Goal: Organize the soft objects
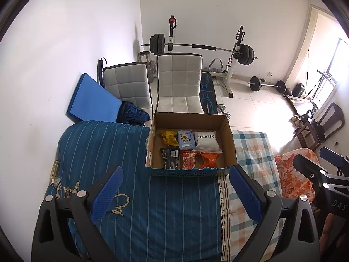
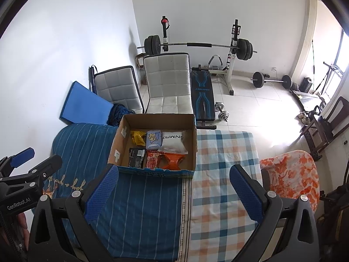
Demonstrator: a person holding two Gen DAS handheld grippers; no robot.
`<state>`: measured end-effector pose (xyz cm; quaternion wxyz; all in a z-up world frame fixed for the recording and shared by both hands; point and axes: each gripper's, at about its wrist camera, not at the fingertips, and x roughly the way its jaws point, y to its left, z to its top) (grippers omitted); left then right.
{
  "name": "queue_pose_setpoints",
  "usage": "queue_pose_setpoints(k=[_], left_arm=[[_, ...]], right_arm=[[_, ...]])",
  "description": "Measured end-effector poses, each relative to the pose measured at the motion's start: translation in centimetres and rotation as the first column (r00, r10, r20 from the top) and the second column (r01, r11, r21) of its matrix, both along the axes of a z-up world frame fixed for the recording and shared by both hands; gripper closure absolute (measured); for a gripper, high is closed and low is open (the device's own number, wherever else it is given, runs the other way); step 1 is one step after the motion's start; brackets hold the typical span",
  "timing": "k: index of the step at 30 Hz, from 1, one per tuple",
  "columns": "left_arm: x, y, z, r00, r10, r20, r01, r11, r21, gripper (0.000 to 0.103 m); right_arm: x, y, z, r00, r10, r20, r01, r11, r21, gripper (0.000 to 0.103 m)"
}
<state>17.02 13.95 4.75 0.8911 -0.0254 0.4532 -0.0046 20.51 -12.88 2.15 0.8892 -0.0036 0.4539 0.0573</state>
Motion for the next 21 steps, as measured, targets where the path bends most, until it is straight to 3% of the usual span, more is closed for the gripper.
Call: queue_pose_setpoints(k=[21], left_arm=[[0.08,0.15,-0.07,1.0,0.0,-0.013,0.0,1.0,-0.009,0.003]], right_arm=[[-0.46,-0.04,-0.17,1.0,0.001,-0.006,-0.001,1.0,0.008,0.0]])
